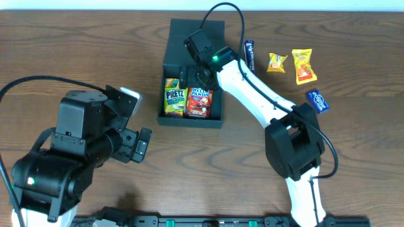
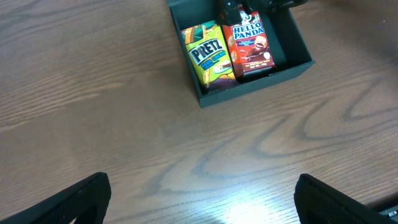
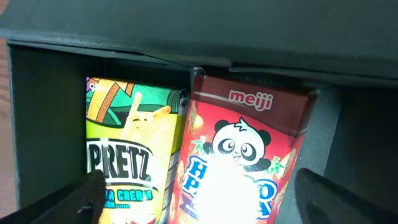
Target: Pack container
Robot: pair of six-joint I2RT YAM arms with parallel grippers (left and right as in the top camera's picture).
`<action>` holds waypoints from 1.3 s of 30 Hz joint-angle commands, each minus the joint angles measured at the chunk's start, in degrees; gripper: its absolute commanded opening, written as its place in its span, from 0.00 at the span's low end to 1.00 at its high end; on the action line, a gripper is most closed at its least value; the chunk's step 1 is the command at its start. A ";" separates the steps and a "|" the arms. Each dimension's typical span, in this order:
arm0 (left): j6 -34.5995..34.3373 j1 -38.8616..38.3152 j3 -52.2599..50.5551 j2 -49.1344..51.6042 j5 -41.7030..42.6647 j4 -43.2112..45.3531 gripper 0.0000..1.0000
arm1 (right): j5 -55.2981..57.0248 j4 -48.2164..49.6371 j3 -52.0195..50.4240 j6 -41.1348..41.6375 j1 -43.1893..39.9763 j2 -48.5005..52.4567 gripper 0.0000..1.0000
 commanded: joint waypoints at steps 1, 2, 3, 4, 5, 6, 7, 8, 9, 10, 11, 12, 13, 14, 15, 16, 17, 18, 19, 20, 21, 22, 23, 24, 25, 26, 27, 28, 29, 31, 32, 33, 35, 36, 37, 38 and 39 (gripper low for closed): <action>0.83 0.44 -0.13 -0.07 0.66 -0.17 0.95 | 0.59 -1.27 2.05 0.28 0.37 -0.02 0.98; 0.83 0.44 -0.13 -0.07 0.66 -0.17 0.95 | 0.59 -2.05 2.82 -0.20 0.35 -0.09 0.99; 0.81 0.44 -0.13 -0.07 0.66 -0.17 0.95 | 0.61 -2.89 3.76 -1.18 0.31 -0.31 0.99; 0.83 0.44 -0.13 -0.07 0.63 -0.17 0.95 | 0.63 -3.48 4.55 -1.92 0.31 -0.48 0.98; 0.83 0.44 -0.13 -0.07 0.66 -0.17 0.95 | 0.63 -4.11 5.66 -3.48 0.31 -0.72 0.96; 0.83 0.44 -0.13 -0.07 0.66 -0.17 0.95 | 0.87 -4.76 7.04 -5.14 0.31 -1.05 0.92; 0.83 0.44 -0.13 -0.07 0.66 -0.17 0.95 | 1.49 -5.40 8.09 -6.01 0.31 -1.16 0.84; 0.83 0.44 -0.13 -0.07 0.66 -0.17 0.95 | 2.21 -6.12 8.81 -6.12 0.31 -1.20 0.73; 0.81 0.44 -0.13 -0.07 0.66 -0.17 0.95 | 2.93 -6.84 9.33 -6.14 0.28 -1.20 0.58; 0.83 0.44 -0.13 -0.07 0.66 -0.17 0.95 | 3.45 -7.76 9.55 -6.12 0.13 -1.20 0.36; 0.83 0.44 -0.13 -0.07 0.66 -0.17 0.95 | 3.45 -8.55 9.55 -6.08 0.02 -1.20 0.22; 0.83 0.44 -0.13 -0.07 0.66 -0.17 0.95 | 3.45 -9.25 9.44 -5.99 -0.04 -1.16 0.09; 0.83 0.44 -0.13 -0.07 0.63 -0.17 0.95 | 3.91 -10.10 9.40 -5.42 -0.13 -1.03 0.02; 0.83 0.44 -0.13 -0.07 0.66 -0.17 0.95 | 4.52 -10.88 9.20 -4.55 -0.13 -0.90 0.02; 0.83 0.44 -0.13 -0.07 0.66 -0.17 0.95 | 5.01 -11.28 8.92 -3.96 -0.13 -0.76 0.01; 0.83 0.44 -0.13 -0.07 0.66 -0.17 0.95 | 5.64 -11.54 8.50 -3.13 -0.13 -0.63 0.01; 0.83 0.44 -0.13 -0.07 0.63 -0.17 0.95 | 6.23 -11.76 8.04 -2.12 -0.15 -0.44 0.01; 0.83 0.44 -0.13 -0.07 0.66 -0.17 0.95 | 6.78 -11.98 7.80 -1.40 -0.22 -0.28 0.01; 0.83 0.44 -0.13 -0.07 0.66 -0.17 0.95 | 7.52 -12.15 7.63 -0.44 -0.26 0.11 0.02; 0.83 0.44 -0.13 -0.07 0.66 -0.17 0.95 | 8.52 -12.26 7.63 0.50 -0.26 0.57 0.02; 0.83 0.44 -0.13 -0.07 0.63 -0.17 0.95 | 9.40 -12.15 7.63 0.81 -0.28 0.96 0.02; 0.83 0.44 -0.13 -0.07 0.66 -0.17 0.95 | 10.12 -12.15 7.63 1.01 -0.28 1.46 0.02; 0.83 0.44 -0.13 -0.07 0.66 -0.17 0.95 | 10.14 -12.13 7.63 1.01 -0.28 2.03 0.02; 0.83 0.44 -0.13 -0.07 0.63 -0.17 0.95 | 10.08 -12.17 7.63 1.07 -0.28 2.75 0.02; 0.83 0.44 -0.13 -0.07 0.63 -0.17 0.95 | 10.10 -12.20 7.63 1.09 -0.28 3.54 0.02; 0.83 0.44 -0.13 -0.07 0.66 -0.17 0.95 | 10.10 -12.39 7.63 1.57 -0.28 4.17 0.02; 0.83 0.44 -0.13 -0.07 0.63 -0.17 0.95 | 10.10 -12.59 7.63 1.92 -0.35 5.01 0.02; 0.83 0.44 -0.13 -0.07 0.66 -0.17 0.95 | 10.10 -12.66 7.63 1.99 -0.33 5.66 0.02; 0.83 0.44 -0.13 -0.07 0.63 -0.17 0.95 | 10.08 -12.66 7.63 2.10 -0.33 6.16 0.01; 0.83 0.44 -0.13 -0.07 0.66 -0.17 0.95 | 10.27 -12.63 7.63 2.12 -0.35 6.82 0.02; 0.83 0.44 -0.13 -0.07 0.63 -0.17 0.95 | 10.60 -12.74 7.63 2.40 -0.35 7.13 0.01; 0.83 0.44 -0.13 -0.07 0.66 -0.17 0.95 | 11.65 -13.29 7.63 3.61 -0.35 7.30 0.02; 0.83 0.44 -0.13 -0.07 0.63 -0.17 0.95 | 13.09 -14.16 7.63 4.85 -0.35 7.56 0.02; 0.81 0.44 -0.13 -0.07 0.66 -0.17 0.95 | 13.09 -14.27 7.63 4.85 -0.35 7.61 0.02; 0.83 0.44 -0.13 -0.07 0.66 -0.17 0.95 | 13.09 -14.36 7.63 4.87 -0.35 7.69 0.01; 0.83 0.44 -0.13 -0.07 0.66 -0.17 0.95 | 13.05 -14.43 7.63 4.90 -0.35 7.72 0.02; 0.83 0.44 -0.13 -0.07 0.63 -0.17 0.95 | 13.05 -14.45 7.63 4.85 -0.35 7.72 0.01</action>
